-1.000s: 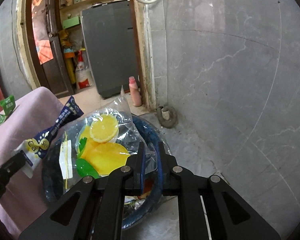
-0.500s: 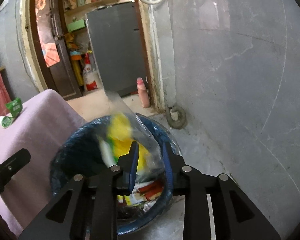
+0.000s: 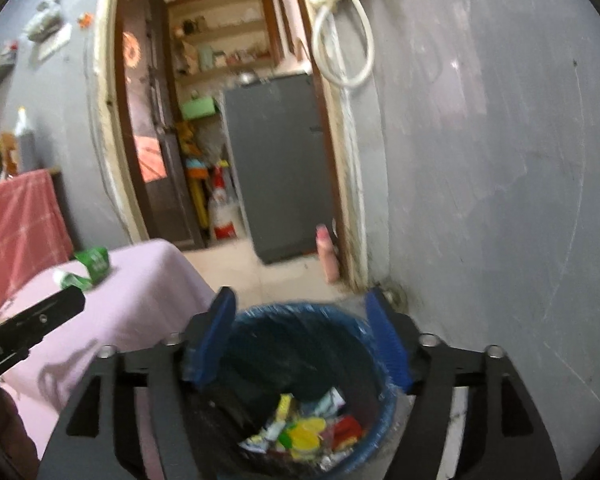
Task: Collect trash
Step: 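Move both open grippers back over the red lighter and green tube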
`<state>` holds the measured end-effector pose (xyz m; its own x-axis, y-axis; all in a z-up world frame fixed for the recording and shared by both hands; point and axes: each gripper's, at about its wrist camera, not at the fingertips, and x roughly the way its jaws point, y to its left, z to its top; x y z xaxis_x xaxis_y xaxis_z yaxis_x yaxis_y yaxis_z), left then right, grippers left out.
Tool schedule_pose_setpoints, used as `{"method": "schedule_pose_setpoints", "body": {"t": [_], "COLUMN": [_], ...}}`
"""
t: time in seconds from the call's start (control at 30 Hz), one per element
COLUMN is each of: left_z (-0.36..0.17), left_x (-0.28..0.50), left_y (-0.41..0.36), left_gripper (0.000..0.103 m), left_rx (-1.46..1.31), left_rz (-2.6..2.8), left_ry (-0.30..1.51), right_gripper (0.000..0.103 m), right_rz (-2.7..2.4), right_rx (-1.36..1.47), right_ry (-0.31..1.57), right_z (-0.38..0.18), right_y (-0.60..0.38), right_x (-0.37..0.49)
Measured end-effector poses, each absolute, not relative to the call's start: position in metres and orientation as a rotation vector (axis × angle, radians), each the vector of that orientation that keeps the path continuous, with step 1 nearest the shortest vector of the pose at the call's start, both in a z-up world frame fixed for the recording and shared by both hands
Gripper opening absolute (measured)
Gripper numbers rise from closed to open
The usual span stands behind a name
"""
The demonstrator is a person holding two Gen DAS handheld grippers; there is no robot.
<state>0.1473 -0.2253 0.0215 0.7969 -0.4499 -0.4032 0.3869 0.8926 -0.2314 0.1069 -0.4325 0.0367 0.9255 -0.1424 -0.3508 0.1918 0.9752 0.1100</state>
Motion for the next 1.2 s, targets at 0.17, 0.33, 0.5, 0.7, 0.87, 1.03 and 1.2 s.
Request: {"method": "schedule_pose_setpoints", "body": {"t": [0.17, 0.33, 0.5, 0.7, 0.87, 1.03, 1.2], "left_z": [0.031, 0.037, 0.039, 0.036, 0.026, 0.018, 0.011], "left_x": [0.146, 0.143, 0.141, 0.147, 0.151, 0.157, 0.164], "left_y": [-0.199, -0.173, -0.143, -0.101, -0.068, -0.041, -0.023], "left_gripper": [0.075, 0.095, 0.097, 0.098, 0.098, 0.098, 0.098], "left_rx": [-0.15, -0.126, -0.127, -0.13, -0.12, -0.115, -0.109], "left_rz": [-0.377, -0.297, -0.234, -0.158, -0.107, -0.088, -0.105], "left_ry": [0.415, 0.371, 0.338, 0.342, 0.37, 0.401, 0.431], "right_gripper": [0.085, 0.103, 0.103, 0.103, 0.103, 0.103, 0.103], "right_rz": [-0.139, -0.101, -0.054, -0.006, 0.031, 0.068, 0.108], "right_rx": [0.126, 0.11, 0.085, 0.073, 0.063, 0.053, 0.035], "right_ry": [0.282, 0.241, 0.208, 0.203, 0.212, 0.233, 0.273], "right_z": [0.051, 0.06, 0.065, 0.065, 0.066, 0.064, 0.06], "right_y": [-0.414, -0.397, -0.376, -0.354, -0.333, -0.311, -0.287], "right_x": [0.106, 0.105, 0.103, 0.114, 0.124, 0.139, 0.156]}}
